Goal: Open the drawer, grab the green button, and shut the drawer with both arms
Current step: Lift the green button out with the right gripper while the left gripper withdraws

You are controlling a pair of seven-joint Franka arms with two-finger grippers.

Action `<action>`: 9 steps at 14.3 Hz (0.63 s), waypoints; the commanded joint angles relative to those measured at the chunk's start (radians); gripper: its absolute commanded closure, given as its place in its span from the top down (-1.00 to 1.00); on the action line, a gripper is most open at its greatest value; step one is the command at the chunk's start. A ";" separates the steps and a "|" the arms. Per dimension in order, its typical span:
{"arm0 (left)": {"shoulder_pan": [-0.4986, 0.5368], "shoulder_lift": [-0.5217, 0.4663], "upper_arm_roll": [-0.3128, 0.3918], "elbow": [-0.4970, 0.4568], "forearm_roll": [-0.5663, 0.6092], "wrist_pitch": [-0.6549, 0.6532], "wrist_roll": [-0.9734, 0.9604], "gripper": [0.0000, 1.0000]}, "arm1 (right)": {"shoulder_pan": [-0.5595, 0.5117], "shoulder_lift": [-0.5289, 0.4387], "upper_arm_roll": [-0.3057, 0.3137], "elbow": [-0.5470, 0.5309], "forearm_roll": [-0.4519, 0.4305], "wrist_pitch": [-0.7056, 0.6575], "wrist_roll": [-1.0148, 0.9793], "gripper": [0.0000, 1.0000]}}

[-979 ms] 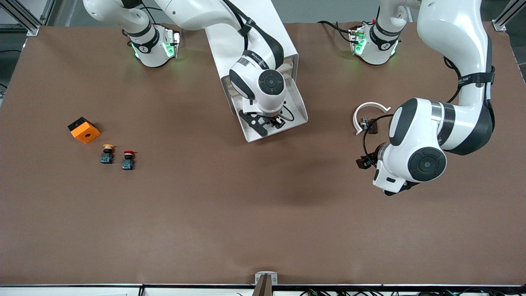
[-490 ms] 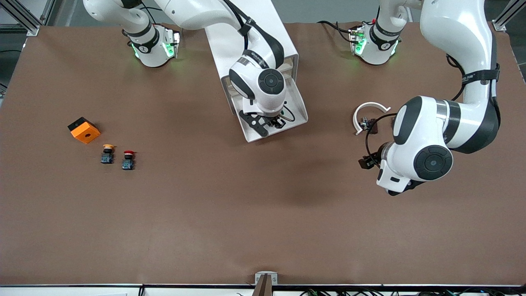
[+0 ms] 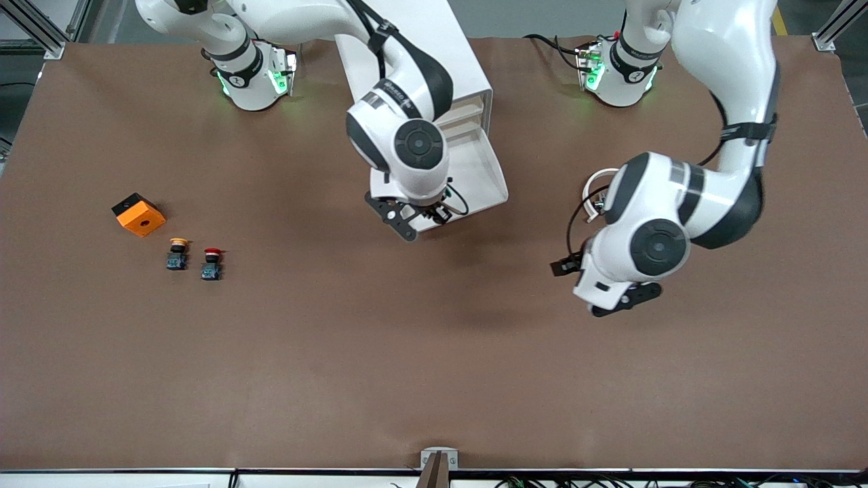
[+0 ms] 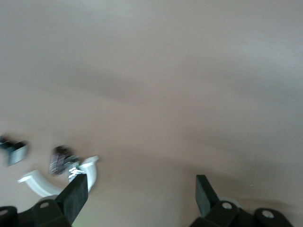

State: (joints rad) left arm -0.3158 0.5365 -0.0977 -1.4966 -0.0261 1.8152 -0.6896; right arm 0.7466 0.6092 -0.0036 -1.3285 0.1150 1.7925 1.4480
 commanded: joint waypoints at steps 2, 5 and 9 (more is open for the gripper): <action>0.000 -0.035 -0.075 -0.177 0.003 0.220 0.004 1.00 | -0.123 -0.037 0.008 -0.001 0.017 -0.111 -0.293 -0.71; -0.002 0.000 -0.141 -0.295 0.003 0.415 -0.001 1.00 | -0.274 -0.054 0.008 -0.008 0.011 -0.160 -0.670 -0.72; -0.052 0.048 -0.188 -0.294 0.002 0.411 -0.008 1.00 | -0.439 -0.048 0.007 -0.047 -0.038 -0.102 -1.093 -0.72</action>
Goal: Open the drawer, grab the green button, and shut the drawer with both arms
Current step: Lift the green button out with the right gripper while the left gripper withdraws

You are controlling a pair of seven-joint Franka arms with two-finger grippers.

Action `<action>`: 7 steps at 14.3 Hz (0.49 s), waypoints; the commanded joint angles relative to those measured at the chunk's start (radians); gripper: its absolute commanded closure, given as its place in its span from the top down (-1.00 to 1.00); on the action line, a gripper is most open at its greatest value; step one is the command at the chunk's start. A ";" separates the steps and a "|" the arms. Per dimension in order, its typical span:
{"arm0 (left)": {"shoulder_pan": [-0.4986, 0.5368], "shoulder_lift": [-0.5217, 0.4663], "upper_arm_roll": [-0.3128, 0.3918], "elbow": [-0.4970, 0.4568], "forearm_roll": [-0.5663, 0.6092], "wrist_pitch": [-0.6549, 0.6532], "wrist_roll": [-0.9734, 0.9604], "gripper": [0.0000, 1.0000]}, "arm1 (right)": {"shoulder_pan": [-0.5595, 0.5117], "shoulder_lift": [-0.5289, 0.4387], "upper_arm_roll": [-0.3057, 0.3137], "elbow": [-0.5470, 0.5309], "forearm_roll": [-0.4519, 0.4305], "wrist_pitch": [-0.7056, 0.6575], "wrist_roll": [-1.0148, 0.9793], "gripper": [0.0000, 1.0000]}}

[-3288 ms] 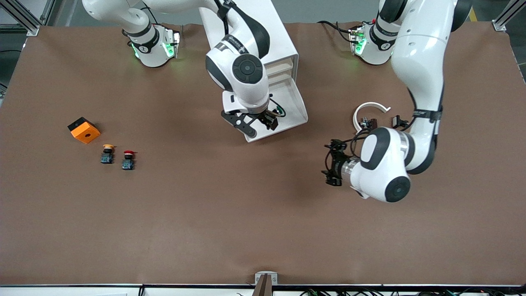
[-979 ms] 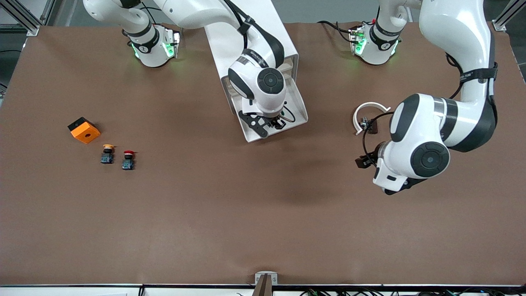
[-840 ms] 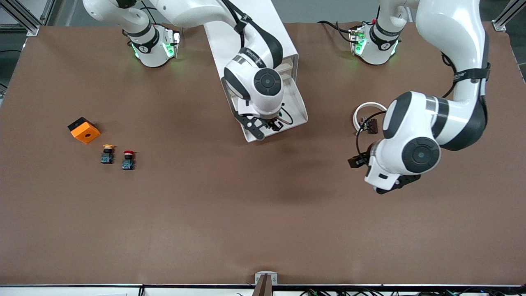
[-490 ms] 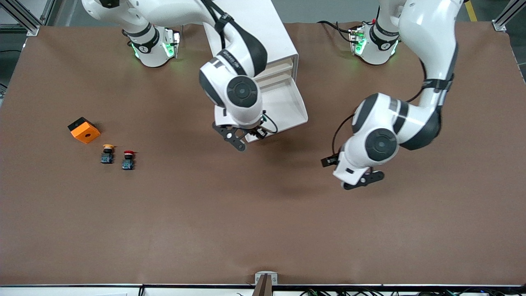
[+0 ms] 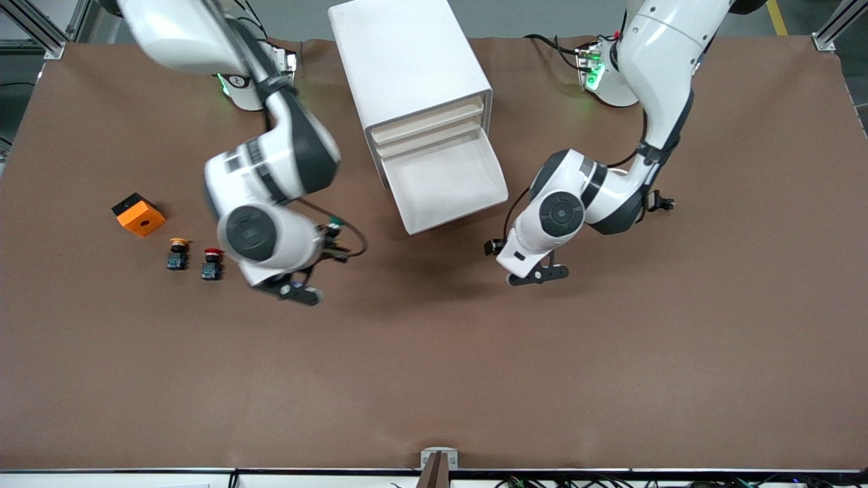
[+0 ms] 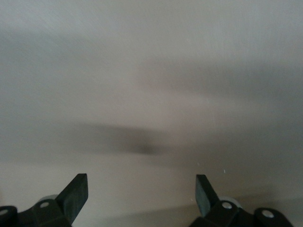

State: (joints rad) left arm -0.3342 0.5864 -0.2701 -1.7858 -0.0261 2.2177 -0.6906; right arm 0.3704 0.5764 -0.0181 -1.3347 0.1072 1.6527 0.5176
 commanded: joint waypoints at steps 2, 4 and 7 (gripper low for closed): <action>-0.052 0.004 -0.023 -0.004 -0.003 -0.004 -0.088 1.00 | -0.108 -0.013 0.021 -0.092 -0.090 0.129 -0.272 -0.72; -0.049 0.009 -0.075 -0.012 -0.038 -0.065 -0.180 1.00 | -0.154 -0.012 0.021 -0.150 -0.112 0.229 -0.359 -0.72; -0.046 0.001 -0.124 -0.038 -0.096 -0.102 -0.211 1.00 | -0.189 -0.010 0.020 -0.225 -0.138 0.341 -0.438 -0.72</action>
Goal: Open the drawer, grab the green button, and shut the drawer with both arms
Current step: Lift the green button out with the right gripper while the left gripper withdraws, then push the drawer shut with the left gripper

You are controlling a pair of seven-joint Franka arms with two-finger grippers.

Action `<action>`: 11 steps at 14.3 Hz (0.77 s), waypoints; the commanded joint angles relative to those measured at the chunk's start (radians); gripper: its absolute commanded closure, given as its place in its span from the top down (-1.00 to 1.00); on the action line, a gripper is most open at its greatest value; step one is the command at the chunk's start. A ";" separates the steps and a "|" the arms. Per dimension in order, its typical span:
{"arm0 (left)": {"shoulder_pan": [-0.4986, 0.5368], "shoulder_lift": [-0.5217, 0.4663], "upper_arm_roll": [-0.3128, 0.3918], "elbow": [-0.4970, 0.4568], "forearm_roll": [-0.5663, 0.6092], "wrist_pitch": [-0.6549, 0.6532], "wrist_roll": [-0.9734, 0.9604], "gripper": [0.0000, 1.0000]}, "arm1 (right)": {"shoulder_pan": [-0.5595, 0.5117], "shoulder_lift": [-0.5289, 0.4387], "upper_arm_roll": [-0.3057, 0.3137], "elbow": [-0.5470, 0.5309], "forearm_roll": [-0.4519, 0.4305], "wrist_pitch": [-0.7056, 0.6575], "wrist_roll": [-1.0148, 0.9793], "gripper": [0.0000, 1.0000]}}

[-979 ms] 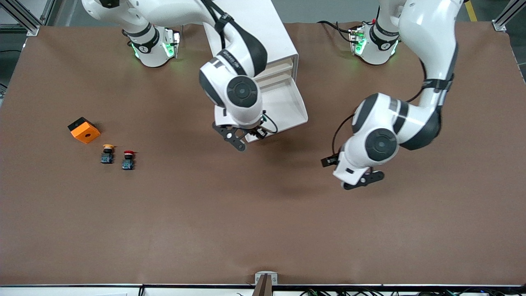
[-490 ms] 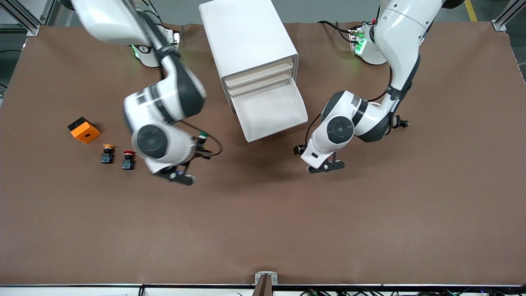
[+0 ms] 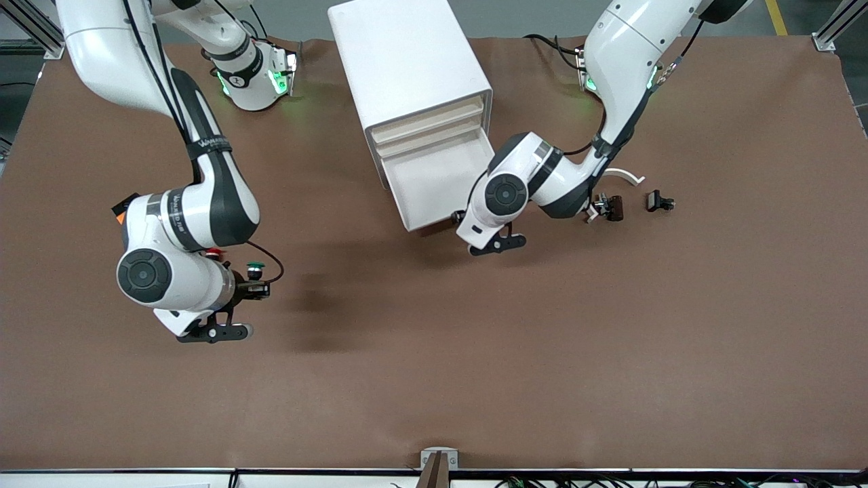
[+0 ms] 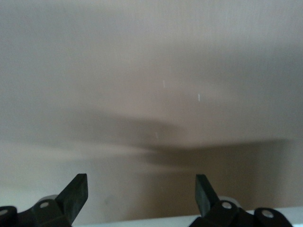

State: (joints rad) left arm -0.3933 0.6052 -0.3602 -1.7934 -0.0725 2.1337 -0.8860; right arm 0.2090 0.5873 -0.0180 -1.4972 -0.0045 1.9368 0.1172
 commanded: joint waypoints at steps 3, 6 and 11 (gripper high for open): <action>0.011 -0.018 -0.086 -0.043 -0.120 -0.018 -0.048 1.00 | -0.031 -0.030 0.020 -0.145 -0.032 0.120 -0.062 -0.71; 0.004 -0.013 -0.117 -0.046 -0.246 -0.018 -0.135 1.00 | -0.054 -0.063 0.020 -0.251 -0.032 0.210 -0.068 -0.70; -0.071 -0.007 -0.132 -0.046 -0.279 -0.018 -0.301 1.00 | -0.106 -0.096 0.020 -0.423 -0.031 0.404 -0.059 -0.69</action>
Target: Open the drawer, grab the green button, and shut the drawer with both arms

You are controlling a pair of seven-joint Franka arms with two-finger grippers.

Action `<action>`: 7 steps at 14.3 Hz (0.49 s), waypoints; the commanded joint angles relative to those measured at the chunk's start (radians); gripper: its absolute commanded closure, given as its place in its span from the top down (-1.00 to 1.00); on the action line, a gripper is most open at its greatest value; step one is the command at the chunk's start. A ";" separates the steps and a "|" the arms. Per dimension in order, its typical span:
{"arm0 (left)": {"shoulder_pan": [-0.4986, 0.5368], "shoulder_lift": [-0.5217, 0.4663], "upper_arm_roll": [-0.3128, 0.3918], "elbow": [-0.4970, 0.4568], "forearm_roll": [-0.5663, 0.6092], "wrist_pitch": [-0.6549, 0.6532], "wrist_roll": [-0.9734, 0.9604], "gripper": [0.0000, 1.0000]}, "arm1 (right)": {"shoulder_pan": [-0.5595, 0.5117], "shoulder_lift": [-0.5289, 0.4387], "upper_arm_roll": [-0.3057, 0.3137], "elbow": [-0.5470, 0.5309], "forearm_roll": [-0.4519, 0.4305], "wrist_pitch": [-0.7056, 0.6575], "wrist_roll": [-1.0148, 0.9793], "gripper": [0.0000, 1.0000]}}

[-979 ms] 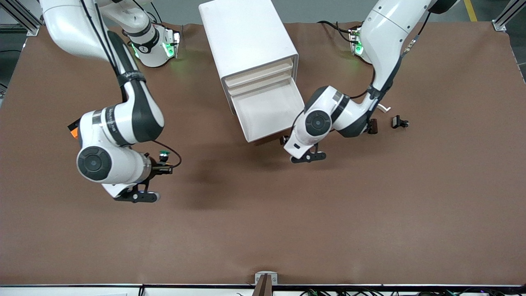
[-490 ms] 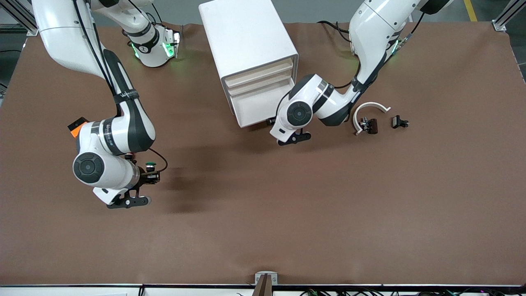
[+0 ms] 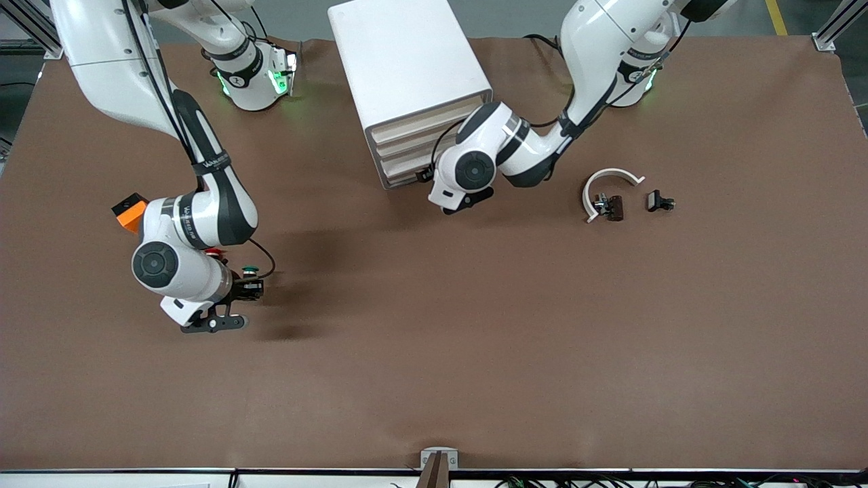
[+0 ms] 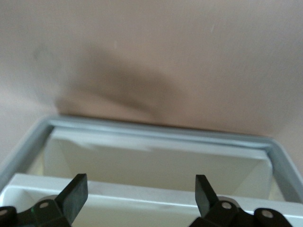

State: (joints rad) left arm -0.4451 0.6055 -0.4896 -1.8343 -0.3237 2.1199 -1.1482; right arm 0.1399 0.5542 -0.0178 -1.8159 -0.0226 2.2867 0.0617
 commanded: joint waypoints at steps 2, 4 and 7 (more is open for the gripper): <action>-0.021 -0.004 0.000 -0.005 -0.034 -0.005 -0.047 1.00 | -0.046 -0.063 0.019 -0.135 -0.013 0.082 0.004 -0.69; -0.004 -0.009 0.000 0.001 -0.032 -0.008 -0.047 1.00 | -0.056 -0.063 0.019 -0.170 -0.013 0.118 0.006 -0.68; 0.066 -0.015 0.017 0.073 -0.017 -0.026 -0.028 1.00 | -0.056 -0.063 0.019 -0.207 -0.013 0.155 0.004 -0.64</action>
State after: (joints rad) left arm -0.4358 0.6039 -0.4763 -1.8109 -0.3364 2.1215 -1.1834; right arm 0.1034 0.5292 -0.0175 -1.9686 -0.0226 2.4196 0.0617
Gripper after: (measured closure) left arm 0.000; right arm 0.586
